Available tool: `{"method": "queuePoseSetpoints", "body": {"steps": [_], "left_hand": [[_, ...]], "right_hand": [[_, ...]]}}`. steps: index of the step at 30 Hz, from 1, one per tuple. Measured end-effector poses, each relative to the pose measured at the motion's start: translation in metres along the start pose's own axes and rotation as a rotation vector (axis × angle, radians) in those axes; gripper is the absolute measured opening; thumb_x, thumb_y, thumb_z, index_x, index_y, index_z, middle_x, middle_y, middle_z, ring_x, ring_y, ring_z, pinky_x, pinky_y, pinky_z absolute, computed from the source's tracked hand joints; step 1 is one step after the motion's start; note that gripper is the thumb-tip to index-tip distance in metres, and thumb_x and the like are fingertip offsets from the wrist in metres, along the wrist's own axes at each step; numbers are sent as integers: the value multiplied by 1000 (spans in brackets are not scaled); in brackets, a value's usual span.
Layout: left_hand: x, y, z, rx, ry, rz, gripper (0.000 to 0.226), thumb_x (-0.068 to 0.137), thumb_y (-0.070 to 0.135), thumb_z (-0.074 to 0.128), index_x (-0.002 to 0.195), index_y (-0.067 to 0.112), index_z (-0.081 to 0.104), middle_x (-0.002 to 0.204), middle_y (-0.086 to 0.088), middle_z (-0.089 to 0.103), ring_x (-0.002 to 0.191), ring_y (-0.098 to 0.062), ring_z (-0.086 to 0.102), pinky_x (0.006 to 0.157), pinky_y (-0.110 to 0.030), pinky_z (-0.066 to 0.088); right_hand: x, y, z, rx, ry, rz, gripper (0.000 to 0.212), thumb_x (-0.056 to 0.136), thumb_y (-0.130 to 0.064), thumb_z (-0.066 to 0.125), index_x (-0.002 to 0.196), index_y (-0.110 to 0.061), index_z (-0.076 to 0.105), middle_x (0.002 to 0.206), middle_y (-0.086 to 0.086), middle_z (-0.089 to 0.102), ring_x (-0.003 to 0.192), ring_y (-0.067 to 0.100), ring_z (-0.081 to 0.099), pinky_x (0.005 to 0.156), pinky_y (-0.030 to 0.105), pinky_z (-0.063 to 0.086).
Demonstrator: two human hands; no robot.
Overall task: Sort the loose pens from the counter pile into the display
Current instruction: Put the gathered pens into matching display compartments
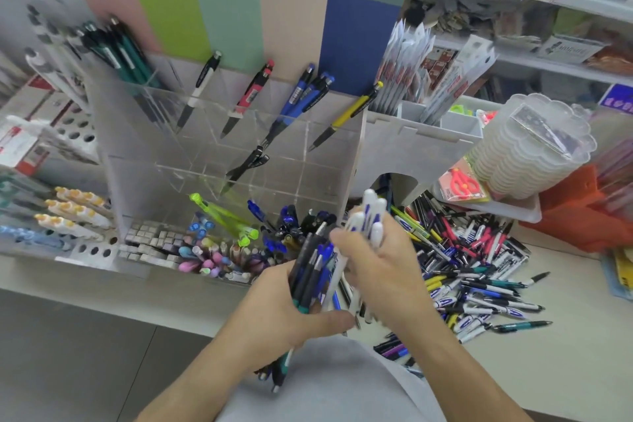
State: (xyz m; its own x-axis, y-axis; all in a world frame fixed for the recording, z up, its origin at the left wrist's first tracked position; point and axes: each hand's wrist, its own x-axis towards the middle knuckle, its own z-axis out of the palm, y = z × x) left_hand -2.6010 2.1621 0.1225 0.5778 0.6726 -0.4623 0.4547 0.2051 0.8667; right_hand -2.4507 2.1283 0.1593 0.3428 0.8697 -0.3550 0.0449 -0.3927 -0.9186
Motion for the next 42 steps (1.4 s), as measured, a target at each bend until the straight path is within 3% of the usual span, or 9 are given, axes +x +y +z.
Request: {"method": "queuePoseSetpoints", "body": {"steps": [7,12,17,21,27,30,37,40,42], "left_hand": [[-1,-8,-12,-236,41,-56,17,83,17,78,87,6,67,46,-2,55,37,-19,43,45,-26,42],[2,-7,-1,-284,103,-83,14,86,23,76,91,12,69,55,-9,59,44,-23,50,47,-31,46],[0,4,1,-582,-124,-151,36,82,34,75,94,1,70,57,-19,53,35,-19,44,37,-24,41],[-1,-3,-11,-623,-166,-94,65,73,47,80,107,-6,66,64,-29,53,33,-15,44,37,-22,42],[-11,-3,-35,-429,-158,34,35,69,43,80,93,19,71,75,-9,72,39,-16,46,38,-25,42],[-15,-5,-51,-304,-35,58,42,75,39,85,95,10,63,64,-1,69,40,-18,47,41,-28,42],[-15,-13,-99,-557,378,151,52,49,57,92,80,22,69,50,-8,51,33,-20,43,37,-23,40],[-14,-16,-118,-802,684,201,17,75,27,80,77,22,64,57,-7,57,33,-14,43,35,-20,39],[-13,-21,-130,-867,852,190,18,86,8,71,79,21,60,65,-4,65,34,-12,43,36,-19,39]], "right_hand": [[4,21,-20,532,64,386,20,100,-21,57,85,-9,62,62,4,61,61,16,63,68,35,51],[-1,22,-9,731,-5,349,20,84,-27,65,79,-8,62,71,12,60,73,27,57,79,43,53],[3,14,6,510,109,227,32,98,-30,55,68,-18,61,61,2,51,52,20,43,56,33,36],[9,11,11,322,105,74,36,93,-45,60,74,-16,51,57,2,43,55,25,49,57,41,45],[20,-11,-6,19,-224,-101,12,93,-11,70,95,-21,64,67,0,58,51,11,56,46,23,47],[34,-26,-7,-145,-350,-206,42,89,-10,75,120,-33,57,76,6,63,49,21,61,44,28,48],[63,-70,40,-209,-382,-445,14,95,-13,69,92,-11,55,69,7,61,51,14,60,49,21,46],[82,-89,64,-123,-320,-564,16,95,-11,69,88,-13,55,71,8,63,53,13,61,49,22,49],[94,-101,84,-109,-242,-708,16,94,-11,70,89,-13,55,72,4,65,56,13,63,49,27,52]]}}
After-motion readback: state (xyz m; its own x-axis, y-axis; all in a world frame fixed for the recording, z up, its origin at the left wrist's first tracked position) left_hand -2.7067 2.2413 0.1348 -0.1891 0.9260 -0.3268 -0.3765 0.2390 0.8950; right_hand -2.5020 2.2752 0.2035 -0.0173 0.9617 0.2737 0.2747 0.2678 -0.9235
